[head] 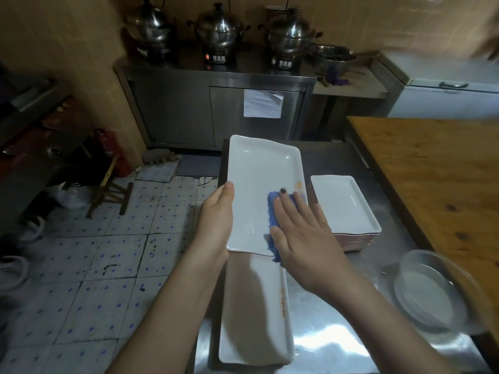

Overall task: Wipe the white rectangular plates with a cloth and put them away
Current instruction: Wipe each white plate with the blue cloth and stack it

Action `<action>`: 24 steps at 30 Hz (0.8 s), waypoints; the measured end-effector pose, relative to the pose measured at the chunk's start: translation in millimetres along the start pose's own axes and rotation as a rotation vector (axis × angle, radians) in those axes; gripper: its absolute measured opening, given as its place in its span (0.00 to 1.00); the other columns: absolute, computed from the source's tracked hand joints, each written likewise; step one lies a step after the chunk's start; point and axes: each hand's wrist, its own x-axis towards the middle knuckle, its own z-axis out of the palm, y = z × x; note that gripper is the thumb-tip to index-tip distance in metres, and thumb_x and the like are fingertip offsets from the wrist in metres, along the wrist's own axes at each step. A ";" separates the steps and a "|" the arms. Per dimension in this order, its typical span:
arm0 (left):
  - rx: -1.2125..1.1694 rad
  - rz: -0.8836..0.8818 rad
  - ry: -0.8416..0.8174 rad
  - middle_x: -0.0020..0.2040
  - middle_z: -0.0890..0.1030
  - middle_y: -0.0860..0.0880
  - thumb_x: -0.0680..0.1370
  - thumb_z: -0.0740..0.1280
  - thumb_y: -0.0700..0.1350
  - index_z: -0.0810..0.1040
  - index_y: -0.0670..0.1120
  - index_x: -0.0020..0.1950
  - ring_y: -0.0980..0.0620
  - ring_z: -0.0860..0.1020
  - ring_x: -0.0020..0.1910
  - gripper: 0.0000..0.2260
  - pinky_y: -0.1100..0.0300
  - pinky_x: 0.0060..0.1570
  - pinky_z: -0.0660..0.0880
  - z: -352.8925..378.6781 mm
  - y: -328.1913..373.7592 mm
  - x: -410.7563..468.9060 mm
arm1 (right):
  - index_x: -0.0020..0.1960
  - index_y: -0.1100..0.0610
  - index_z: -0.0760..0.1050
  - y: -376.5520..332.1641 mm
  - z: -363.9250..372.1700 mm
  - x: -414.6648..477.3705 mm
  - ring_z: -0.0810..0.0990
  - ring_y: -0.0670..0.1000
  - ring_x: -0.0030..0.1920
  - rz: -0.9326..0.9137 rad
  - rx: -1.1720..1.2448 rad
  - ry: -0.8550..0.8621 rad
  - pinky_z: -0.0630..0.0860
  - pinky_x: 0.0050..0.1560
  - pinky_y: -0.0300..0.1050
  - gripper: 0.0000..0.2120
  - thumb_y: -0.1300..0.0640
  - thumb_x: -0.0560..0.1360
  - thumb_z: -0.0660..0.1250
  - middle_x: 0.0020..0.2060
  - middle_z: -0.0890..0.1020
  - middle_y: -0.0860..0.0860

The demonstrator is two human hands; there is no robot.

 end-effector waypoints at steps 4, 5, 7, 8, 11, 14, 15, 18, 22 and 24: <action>-0.041 -0.039 -0.002 0.34 0.83 0.54 0.81 0.56 0.54 0.78 0.50 0.45 0.57 0.81 0.29 0.14 0.65 0.24 0.75 3.6 0.1 -0.1 | 0.76 0.46 0.34 -10.9 -1.1 8.9 0.28 0.41 0.72 -0.099 0.078 -0.023 0.23 0.66 0.40 0.25 0.46 0.82 0.39 0.74 0.35 0.38; -0.049 -0.053 -0.006 0.33 0.83 0.54 0.81 0.56 0.54 0.78 0.50 0.46 0.56 0.82 0.29 0.14 0.64 0.25 0.76 5.6 -0.4 -0.9 | 0.76 0.46 0.35 -13.6 -1.3 14.6 0.30 0.43 0.73 -0.113 0.075 -0.016 0.24 0.67 0.43 0.25 0.47 0.82 0.39 0.75 0.37 0.39; -0.044 -0.077 -0.015 0.36 0.83 0.53 0.81 0.56 0.55 0.78 0.50 0.48 0.55 0.82 0.33 0.14 0.62 0.30 0.78 10.9 -4.0 -3.5 | 0.77 0.48 0.37 -17.5 -2.0 29.4 0.34 0.47 0.75 -0.119 0.017 0.041 0.29 0.70 0.49 0.26 0.47 0.82 0.40 0.77 0.40 0.43; -0.038 -0.079 -0.016 0.39 0.83 0.52 0.81 0.56 0.54 0.78 0.50 0.50 0.55 0.82 0.36 0.14 0.62 0.32 0.79 13.8 -6.6 -5.4 | 0.78 0.50 0.39 -17.4 -3.2 38.6 0.37 0.49 0.76 -0.103 -0.028 0.085 0.33 0.72 0.53 0.26 0.47 0.81 0.40 0.77 0.42 0.45; -0.045 -0.082 -0.007 0.43 0.84 0.49 0.81 0.56 0.53 0.79 0.49 0.53 0.53 0.82 0.37 0.14 0.65 0.29 0.77 19.6 -11.5 -12.8 | 0.78 0.51 0.43 -6.7 -14.8 67.9 0.42 0.53 0.77 0.056 -0.086 0.142 0.39 0.73 0.56 0.26 0.49 0.82 0.42 0.78 0.47 0.48; -0.083 -0.073 -0.011 0.40 0.85 0.52 0.81 0.57 0.51 0.80 0.48 0.48 0.54 0.83 0.36 0.13 0.63 0.29 0.78 16.4 -13.1 -16.5 | 0.78 0.51 0.42 5.7 -21.3 75.7 0.40 0.52 0.77 0.188 -0.093 0.118 0.36 0.73 0.51 0.26 0.47 0.82 0.41 0.78 0.44 0.49; -0.084 -0.066 -0.013 0.41 0.85 0.52 0.81 0.57 0.52 0.80 0.49 0.48 0.54 0.84 0.37 0.13 0.62 0.31 0.79 15.5 -13.0 -17.3 | 0.78 0.52 0.41 5.4 -21.2 71.4 0.39 0.52 0.77 0.198 -0.094 0.121 0.35 0.73 0.50 0.26 0.47 0.82 0.41 0.78 0.43 0.50; -0.090 -0.067 0.009 0.47 0.84 0.51 0.81 0.57 0.52 0.79 0.49 0.53 0.51 0.83 0.45 0.13 0.57 0.42 0.80 14.6 -15.1 -18.4 | 0.78 0.56 0.40 -12.2 -14.9 50.6 0.39 0.54 0.76 0.144 -0.038 0.074 0.39 0.74 0.51 0.27 0.49 0.82 0.41 0.77 0.41 0.52; -0.224 -0.156 0.010 0.53 0.83 0.46 0.82 0.55 0.51 0.78 0.46 0.59 0.50 0.81 0.51 0.16 0.57 0.53 0.76 13.3 -19.3 -19.9 | 0.78 0.55 0.40 -47.4 -7.5 20.1 0.37 0.53 0.76 -0.039 0.089 -0.062 0.42 0.74 0.51 0.26 0.51 0.82 0.43 0.77 0.41 0.49; -0.271 -0.197 0.018 0.53 0.83 0.45 0.82 0.55 0.51 0.79 0.44 0.57 0.51 0.81 0.52 0.16 0.56 0.56 0.75 8.5 -21.9 -20.0 | 0.78 0.51 0.39 -49.5 -8.9 7.1 0.36 0.49 0.76 -0.096 0.135 -0.099 0.38 0.73 0.48 0.26 0.50 0.83 0.43 0.77 0.42 0.45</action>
